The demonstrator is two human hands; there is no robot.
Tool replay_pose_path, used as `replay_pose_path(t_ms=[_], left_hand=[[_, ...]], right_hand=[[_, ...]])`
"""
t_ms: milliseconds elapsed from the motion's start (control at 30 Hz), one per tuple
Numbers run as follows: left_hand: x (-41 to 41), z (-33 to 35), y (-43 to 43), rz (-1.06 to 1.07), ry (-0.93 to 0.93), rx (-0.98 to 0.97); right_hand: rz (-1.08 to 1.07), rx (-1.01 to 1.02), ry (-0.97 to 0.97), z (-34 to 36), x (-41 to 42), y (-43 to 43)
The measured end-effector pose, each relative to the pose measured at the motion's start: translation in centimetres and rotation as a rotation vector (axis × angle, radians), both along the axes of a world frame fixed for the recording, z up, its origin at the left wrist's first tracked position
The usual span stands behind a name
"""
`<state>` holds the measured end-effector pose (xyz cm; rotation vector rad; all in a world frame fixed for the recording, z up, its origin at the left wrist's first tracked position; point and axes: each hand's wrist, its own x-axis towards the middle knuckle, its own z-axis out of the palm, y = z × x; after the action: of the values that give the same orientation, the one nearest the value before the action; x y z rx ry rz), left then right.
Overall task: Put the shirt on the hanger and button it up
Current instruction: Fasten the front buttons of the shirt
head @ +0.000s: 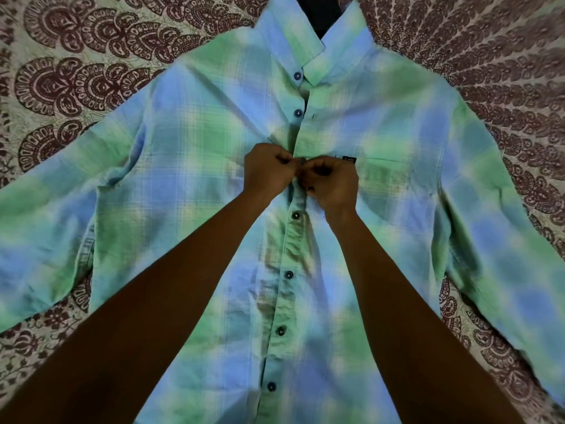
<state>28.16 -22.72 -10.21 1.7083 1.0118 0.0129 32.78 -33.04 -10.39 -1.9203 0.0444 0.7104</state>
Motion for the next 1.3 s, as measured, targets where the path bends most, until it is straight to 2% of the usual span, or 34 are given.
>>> replay_pose_path(t_ms=[200, 333, 533, 600, 700, 767, 833, 900, 967, 1033, 1100, 1233, 1300], left_hand=[[-0.1, -0.6, 0.1, 0.064, -0.015, -0.077], [-0.1, -0.9, 0.1, 0.087, -0.055, -0.143], [-0.5, -1.3, -0.4, 0.123, -0.172, -0.19], [-0.5, -1.4, -0.6, 0.096, -0.199, -0.146], [-0.5, -1.3, -0.8, -0.034, -0.237, 0.091], [-0.6, -1.2, -1.1, -0.096, -0.285, 0.206], [-0.7, -1.3, -1.4, -0.083, -0.303, 0.219], [-1.0, -1.6, -1.4, -0.015, -0.263, 0.14], [-1.4, -1.7, -1.1, 0.063, -0.213, -0.019], [-1.6, -1.7, -0.6, 0.105, -0.197, -0.178], [-1.7, -1.7, -0.3, 0.089, -0.172, -0.184], [-1.4, -1.7, -0.2, -0.046, -0.218, 0.023], [-1.6, -1.9, -0.1, -0.029, -0.233, -0.005]], right_hand=[[0.054, -0.056, -0.046, 0.0, 0.2, -0.1], [-0.01, 0.013, 0.208, 1.0, 1.2, 0.1], [-0.121, -0.011, 0.521, 2.4, 2.9, 1.0], [-0.149, 0.028, 0.598, 2.5, 3.2, 0.9], [-0.15, 0.035, 0.647, 2.7, 3.4, 0.9], [-0.172, 0.051, 0.665, 2.7, 3.4, 0.9], [-0.201, 0.067, 0.65, 2.6, 3.2, 1.0], [-0.194, 0.039, 0.54, 2.0, 2.5, 1.2], [-0.13, -0.019, 0.369, 1.2, 1.6, 1.3], [-0.069, -0.051, 0.297, 0.8, 1.1, 1.3], [-0.041, -0.075, 0.309, 0.8, 1.2, 1.2], [-0.12, -0.055, 0.465, 1.3, 2.6, 1.2], [-0.055, -0.078, 0.469, 1.4, 3.1, 1.1]])
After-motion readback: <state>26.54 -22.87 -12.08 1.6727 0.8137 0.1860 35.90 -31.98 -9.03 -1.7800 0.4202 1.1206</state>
